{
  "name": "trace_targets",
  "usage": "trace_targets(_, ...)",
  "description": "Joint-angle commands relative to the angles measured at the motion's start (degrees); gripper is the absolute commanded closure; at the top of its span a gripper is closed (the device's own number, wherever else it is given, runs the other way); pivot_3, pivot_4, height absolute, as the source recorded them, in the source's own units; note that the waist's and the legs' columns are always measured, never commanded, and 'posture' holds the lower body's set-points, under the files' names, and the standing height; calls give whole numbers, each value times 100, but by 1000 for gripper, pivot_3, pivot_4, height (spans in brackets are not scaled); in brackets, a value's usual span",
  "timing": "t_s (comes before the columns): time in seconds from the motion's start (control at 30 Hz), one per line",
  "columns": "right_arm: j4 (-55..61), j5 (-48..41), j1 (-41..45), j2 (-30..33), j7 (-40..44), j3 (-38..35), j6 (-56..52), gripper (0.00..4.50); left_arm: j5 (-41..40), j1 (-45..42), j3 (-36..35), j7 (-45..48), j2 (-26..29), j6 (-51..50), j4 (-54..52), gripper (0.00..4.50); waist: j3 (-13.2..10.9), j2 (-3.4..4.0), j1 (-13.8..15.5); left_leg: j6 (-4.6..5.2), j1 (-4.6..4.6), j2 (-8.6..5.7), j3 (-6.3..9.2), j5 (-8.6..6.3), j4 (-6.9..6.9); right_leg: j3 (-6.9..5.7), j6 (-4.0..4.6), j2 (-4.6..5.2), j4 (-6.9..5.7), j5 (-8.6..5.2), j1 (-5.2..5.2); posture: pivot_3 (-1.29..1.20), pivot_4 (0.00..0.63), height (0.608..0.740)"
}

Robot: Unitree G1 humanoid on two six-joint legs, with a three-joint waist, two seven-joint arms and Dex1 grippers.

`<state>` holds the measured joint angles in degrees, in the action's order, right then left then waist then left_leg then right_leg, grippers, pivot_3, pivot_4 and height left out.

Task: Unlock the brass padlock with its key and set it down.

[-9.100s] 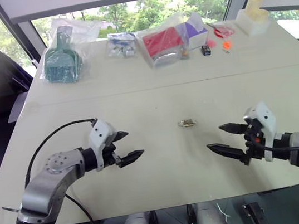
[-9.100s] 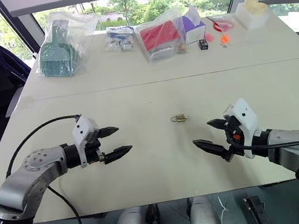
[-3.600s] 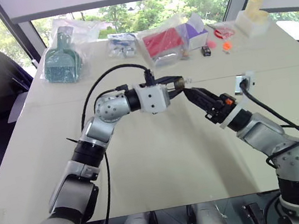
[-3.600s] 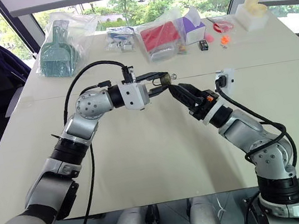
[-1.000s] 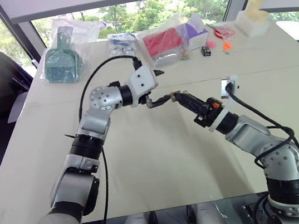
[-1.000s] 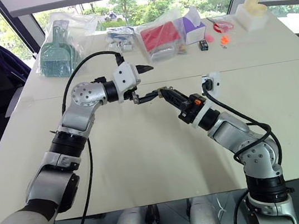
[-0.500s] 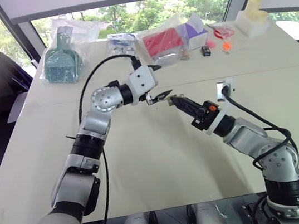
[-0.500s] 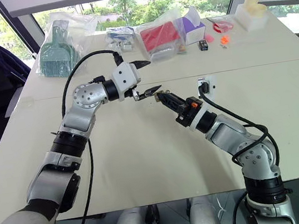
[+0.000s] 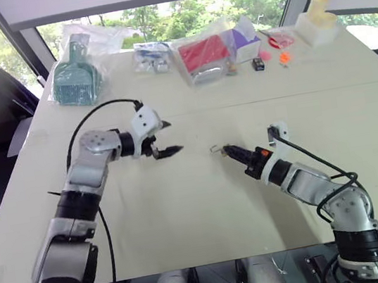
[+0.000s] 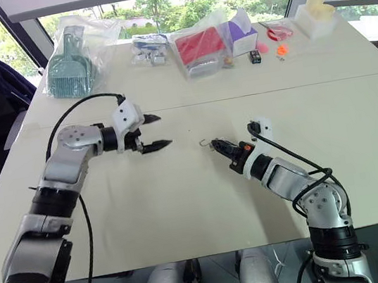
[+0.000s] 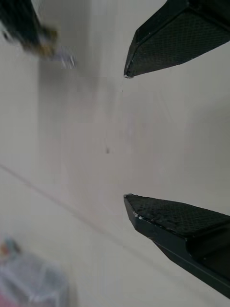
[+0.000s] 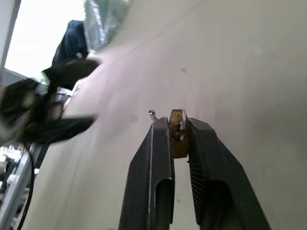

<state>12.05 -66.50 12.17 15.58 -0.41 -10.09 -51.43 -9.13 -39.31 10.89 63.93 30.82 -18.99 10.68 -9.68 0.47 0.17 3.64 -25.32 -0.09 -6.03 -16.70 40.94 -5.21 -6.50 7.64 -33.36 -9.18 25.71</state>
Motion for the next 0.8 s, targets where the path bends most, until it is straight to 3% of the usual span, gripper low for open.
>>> trace_targets(0.03,-220,-212,206,-165,-307,-333,-61,4423,-340,407,-145,-3,177,-583,-1076,512,0,2,-2,-1,1,0,0,0,0,1,4,0,-2,-2,0,0,150,735)
trace_targets(0.13,-384,-117,279,-163,-385,-366,-177,4423,-463,710,-181,-189,208,-971,-1536,512,0,1,14,-2,3,0,2,1,0,1,13,0,0,-7,-3,0,150,735)
trace_targets(0.27,-396,73,289,-11,-322,-327,-312,2736,-579,968,-171,-329,219,-1271,-1960,491,-1,3,14,-3,3,-1,3,1,-1,1,14,-2,-1,-8,-3,0,150,735)
trace_targets(0.43,-35,243,83,485,-21,-342,-523,203,-833,1188,-212,-420,217,-1568,-2299,491,0,4,39,-3,5,-1,3,2,-1,0,14,-3,1,-8,-6,0,150,735)
trace_targets(0.53,338,397,-160,981,159,-388,-621,30,-918,1383,-256,-560,212,-1637,-2466,491,1,4,64,-3,6,-4,5,1,0,0,15,-1,5,-9,-10,0,150,735)
trace_targets(0.67,1325,629,-991,2021,1241,-884,-240,30,-1157,1987,-466,-950,162,-1937,-3042,491,0,7,60,1,4,-5,5,-3,-3,0,13,2,15,-11,-12,0,150,735)
trace_targets(0.8,1826,303,-1760,2451,2116,-1612,-14,30,-1327,2532,-646,-1467,-31,-2183,-3400,491,-1,7,50,34,6,-2,4,-22,-6,0,10,-1,18,-12,-13,0,150,735)
